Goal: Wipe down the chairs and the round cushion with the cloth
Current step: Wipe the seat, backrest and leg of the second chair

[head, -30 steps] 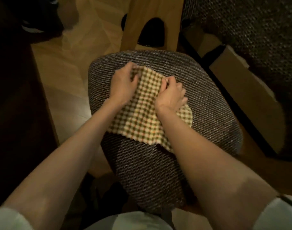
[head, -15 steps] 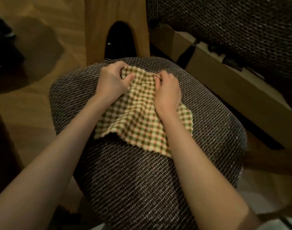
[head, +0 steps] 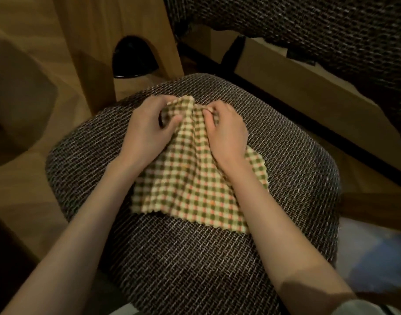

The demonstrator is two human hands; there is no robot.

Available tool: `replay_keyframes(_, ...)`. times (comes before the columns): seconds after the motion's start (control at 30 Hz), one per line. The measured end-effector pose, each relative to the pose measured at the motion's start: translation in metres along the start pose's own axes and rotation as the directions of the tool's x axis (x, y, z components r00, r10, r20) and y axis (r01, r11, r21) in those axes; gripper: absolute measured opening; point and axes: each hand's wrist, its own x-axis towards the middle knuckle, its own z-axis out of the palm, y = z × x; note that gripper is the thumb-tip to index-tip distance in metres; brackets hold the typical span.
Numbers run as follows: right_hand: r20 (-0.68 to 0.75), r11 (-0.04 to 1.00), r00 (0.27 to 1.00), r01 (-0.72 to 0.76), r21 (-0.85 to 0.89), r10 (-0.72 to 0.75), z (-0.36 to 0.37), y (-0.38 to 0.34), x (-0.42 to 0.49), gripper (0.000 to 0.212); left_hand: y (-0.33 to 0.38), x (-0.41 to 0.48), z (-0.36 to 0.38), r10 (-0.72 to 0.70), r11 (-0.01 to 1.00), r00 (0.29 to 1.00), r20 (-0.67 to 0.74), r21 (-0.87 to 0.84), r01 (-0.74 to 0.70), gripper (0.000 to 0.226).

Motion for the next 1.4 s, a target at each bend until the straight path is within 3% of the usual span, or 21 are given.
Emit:
replay_keyframes(0.1,0.02,0.998,0.999,0.032,-0.051,-0.031,0.0,-0.002,0.002,0.018,-0.001,-0.005,-0.002,0.046,0.999,0.998,0.045,-0.003,-0.046,0.029)
replay_keyframes(0.47,0.097,0.983,0.982,0.167,-0.069,-0.16,-0.016,0.032,0.036,0.015,0.014,0.006,0.023,0.03,0.999,0.997,-0.075,0.026,-0.029,0.02)
replay_keyframes(0.73,0.112,0.978,0.977,0.193,-0.075,-0.184,-0.04,0.071,0.063,0.013,0.053,0.03,0.066,-0.119,0.993,0.99,-0.077,-0.024,0.117,0.024)
replay_keyframes(0.8,0.126,0.974,0.973,0.206,-0.092,-0.194,-0.051,0.085,0.071,0.012,0.064,0.037,0.082,-0.098,0.995,0.991,-0.093,-0.026,0.096,0.024)
replay_keyframes(1.0,0.102,0.971,0.985,0.157,-0.183,-0.14,-0.071,0.109,0.066,0.025,0.077,0.053,0.099,-0.065,0.996,0.994,-0.082,-0.062,0.06,0.023)
replay_keyframes(1.13,0.047,0.943,0.989,0.145,-0.299,-0.137,-0.068,0.081,0.028,0.04,0.079,0.048,0.094,0.0,0.994,0.999,0.042,-0.111,0.005,0.032)
replay_keyframes(1.27,0.36,0.956,0.93,0.171,-0.236,-0.078,-0.075,0.06,-0.028,0.053,0.073,0.02,0.072,0.017,0.993,0.988,0.153,-0.12,0.001,0.044)
replay_keyframes(1.4,0.477,0.945,0.879,0.172,-0.277,-0.02,-0.093,0.053,-0.07,0.07,0.05,-0.052,0.031,0.185,0.977,0.962,0.202,0.067,-0.202,0.049)
